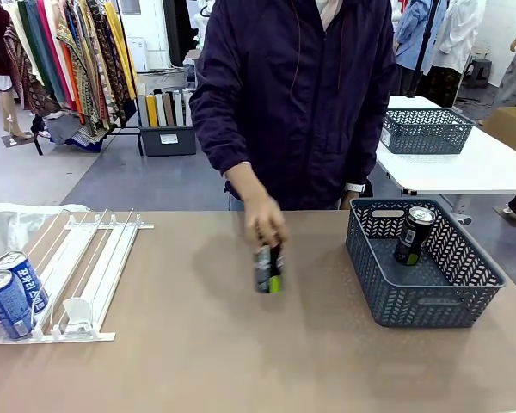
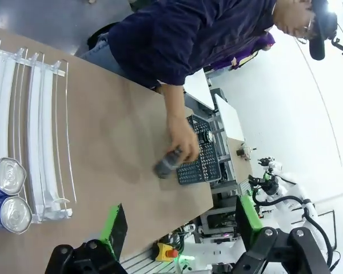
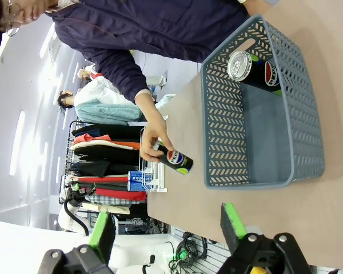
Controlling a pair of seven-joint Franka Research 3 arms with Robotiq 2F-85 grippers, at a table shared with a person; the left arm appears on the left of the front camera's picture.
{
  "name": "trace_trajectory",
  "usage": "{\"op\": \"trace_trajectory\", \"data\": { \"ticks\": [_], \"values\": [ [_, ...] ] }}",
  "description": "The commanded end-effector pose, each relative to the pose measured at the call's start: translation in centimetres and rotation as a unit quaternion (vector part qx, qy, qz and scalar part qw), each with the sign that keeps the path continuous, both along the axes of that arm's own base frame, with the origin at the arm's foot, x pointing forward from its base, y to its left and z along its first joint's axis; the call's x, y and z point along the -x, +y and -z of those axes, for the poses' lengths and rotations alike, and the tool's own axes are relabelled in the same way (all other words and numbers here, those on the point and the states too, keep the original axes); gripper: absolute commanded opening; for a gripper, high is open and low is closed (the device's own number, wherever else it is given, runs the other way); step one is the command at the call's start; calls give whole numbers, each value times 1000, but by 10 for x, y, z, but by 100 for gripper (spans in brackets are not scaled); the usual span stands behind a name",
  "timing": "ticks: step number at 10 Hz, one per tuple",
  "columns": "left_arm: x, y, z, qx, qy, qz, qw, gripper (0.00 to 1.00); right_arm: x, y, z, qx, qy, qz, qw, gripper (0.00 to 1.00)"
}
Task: Retrieve and store the cans from the dispenser.
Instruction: Pick up the last remaining can from one row of the Automatic Can Dispenser and place it in the middle of the table, then pick up one can from the Automatic Can Dispenser and place it in the middle of the table.
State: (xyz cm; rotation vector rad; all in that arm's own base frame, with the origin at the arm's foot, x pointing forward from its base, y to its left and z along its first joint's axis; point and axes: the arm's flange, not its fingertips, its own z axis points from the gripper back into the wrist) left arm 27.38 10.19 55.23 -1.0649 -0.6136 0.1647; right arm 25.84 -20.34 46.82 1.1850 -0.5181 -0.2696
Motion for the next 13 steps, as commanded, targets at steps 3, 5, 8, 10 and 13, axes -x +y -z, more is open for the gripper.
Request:
{"op": "trace_trajectory", "data": {
  "ticks": [3,5,8,10,13],
  "values": [
    [-1,2,-2,3,-13,4,1000,100,0,-1,-1,-2,-11,-3,1000,100],
    [-1,2,-2,3,-13,4,1000,100,0,-1,-1,-2,-11,-3,1000,100],
    [2,1,0,-1,1,-3,1000,100,0,-1,-1,-2,-11,-3,1000,100],
    [-13,-20,-21,-204,37,46,977,100,0,-1,-1,-2,-11,-3,1000,100],
    [-30,-50,0,-482,99,106,864,100,0,-1,-1,-2,-11,-3,1000,100]
  ]
}}
